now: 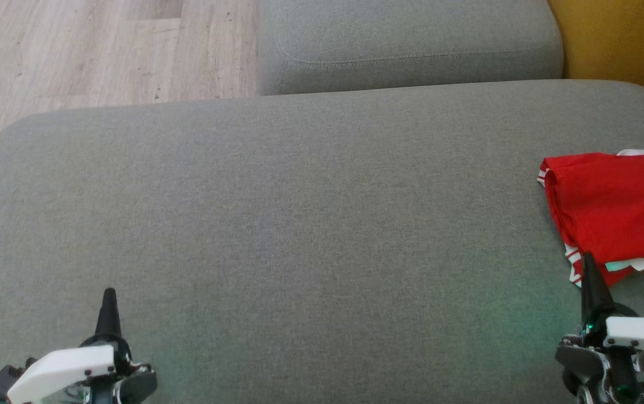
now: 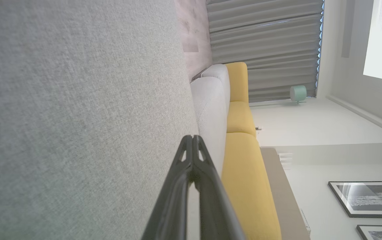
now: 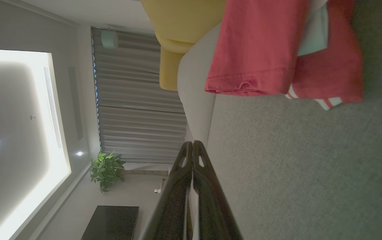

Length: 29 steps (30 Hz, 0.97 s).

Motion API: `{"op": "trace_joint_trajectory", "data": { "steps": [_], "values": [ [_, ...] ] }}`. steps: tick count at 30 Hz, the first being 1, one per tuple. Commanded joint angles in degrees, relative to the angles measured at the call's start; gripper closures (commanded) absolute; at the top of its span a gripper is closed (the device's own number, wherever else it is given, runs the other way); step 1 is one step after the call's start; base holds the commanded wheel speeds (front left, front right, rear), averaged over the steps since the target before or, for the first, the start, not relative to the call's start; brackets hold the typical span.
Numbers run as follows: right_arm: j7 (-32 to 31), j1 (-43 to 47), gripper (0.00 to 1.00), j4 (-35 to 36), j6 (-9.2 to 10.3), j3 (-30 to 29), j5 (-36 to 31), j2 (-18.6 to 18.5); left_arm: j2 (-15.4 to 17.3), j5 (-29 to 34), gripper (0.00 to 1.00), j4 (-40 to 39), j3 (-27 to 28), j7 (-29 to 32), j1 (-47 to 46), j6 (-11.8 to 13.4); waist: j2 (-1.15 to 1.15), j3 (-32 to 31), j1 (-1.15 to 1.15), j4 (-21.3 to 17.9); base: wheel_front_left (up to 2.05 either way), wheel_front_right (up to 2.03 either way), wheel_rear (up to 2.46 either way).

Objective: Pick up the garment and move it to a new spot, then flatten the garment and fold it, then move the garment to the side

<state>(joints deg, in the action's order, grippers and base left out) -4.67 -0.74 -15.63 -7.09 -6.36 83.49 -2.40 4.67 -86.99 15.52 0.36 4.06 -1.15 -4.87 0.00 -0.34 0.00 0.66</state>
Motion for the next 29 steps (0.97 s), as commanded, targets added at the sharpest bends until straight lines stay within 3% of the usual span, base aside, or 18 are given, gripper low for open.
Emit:
{"op": "trace_joint_trajectory", "data": {
  "steps": [1,11,29],
  "values": [
    [-0.7,-4.0,1.0,1.7,-0.36,0.6,1.9,-0.6,-0.2,-1.1,1.0,-1.6,2.7,0.6,-3.9,-0.7,0.0,0.1,0.0,-0.1,0.0,0.0,0.0],
    [-1.7,-5.4,1.0,1.6,-0.4,0.0,8.8,-0.6,-1.5,-5.5,1.0,-1.5,5.8,2.1,-5.0,-2.6,0.0,0.5,0.0,-0.7,0.0,0.0,0.0],
    [-1.8,-5.4,1.0,1.6,-0.4,-0.1,8.7,-0.6,-1.6,-5.4,1.0,-1.5,5.9,2.2,-5.0,-2.6,0.0,0.5,0.0,-0.7,0.0,0.0,0.0]
  ]
}}
